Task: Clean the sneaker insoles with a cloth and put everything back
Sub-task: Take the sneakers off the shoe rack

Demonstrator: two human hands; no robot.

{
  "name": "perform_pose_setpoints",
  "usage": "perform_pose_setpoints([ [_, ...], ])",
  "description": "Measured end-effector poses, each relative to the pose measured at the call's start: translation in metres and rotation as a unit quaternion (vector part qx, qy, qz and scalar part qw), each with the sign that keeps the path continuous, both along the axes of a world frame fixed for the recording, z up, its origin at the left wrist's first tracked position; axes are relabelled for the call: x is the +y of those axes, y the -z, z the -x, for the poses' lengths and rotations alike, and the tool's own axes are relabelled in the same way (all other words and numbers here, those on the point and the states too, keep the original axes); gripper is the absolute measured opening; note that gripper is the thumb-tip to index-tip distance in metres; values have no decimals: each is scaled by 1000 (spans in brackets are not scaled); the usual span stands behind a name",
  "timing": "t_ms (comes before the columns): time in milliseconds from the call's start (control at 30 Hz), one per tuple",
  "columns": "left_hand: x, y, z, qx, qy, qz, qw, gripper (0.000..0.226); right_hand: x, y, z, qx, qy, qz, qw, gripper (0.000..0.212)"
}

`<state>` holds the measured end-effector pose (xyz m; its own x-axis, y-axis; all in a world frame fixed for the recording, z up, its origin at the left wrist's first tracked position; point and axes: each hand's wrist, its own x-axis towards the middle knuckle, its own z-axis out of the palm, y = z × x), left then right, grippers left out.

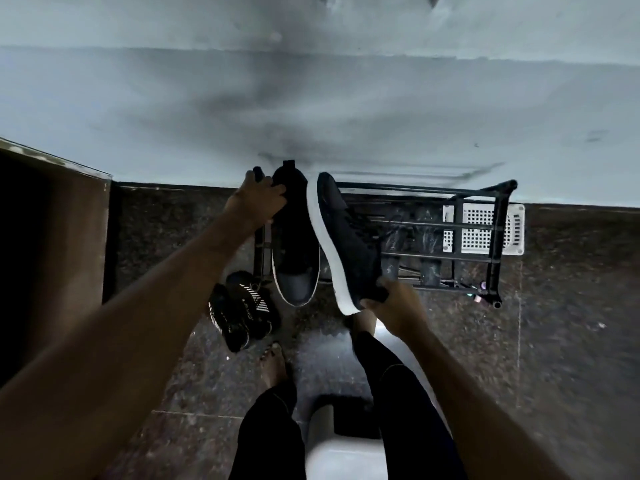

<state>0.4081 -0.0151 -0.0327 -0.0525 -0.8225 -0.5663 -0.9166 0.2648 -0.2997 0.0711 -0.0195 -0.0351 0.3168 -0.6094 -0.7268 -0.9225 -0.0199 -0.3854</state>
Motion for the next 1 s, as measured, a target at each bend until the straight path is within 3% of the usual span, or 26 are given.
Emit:
perform_pose_setpoints([
  [133,16,-28,1,7,-22,45,999,32,-6,-39,-7,10,-48,69,996,29],
  [300,43,-67,36,76,-196,76,975,42,4,-67,-20,18,-55,124,991,33],
  [500,57,-62,106,166,-394,59,902,38,20,-46,-27,61,-101,115,986,20],
  [733,55,-50,161,216,-528,88,816,28,28,-23,-24,93,-121,145,978,19],
  [833,62,-54,165,210,-535,91,813,26,31,-24,-19,78,-143,147,976,16],
  [1000,57,-67,158,181,-503,66,843,26,27,-24,-10,55,-131,129,982,12],
])
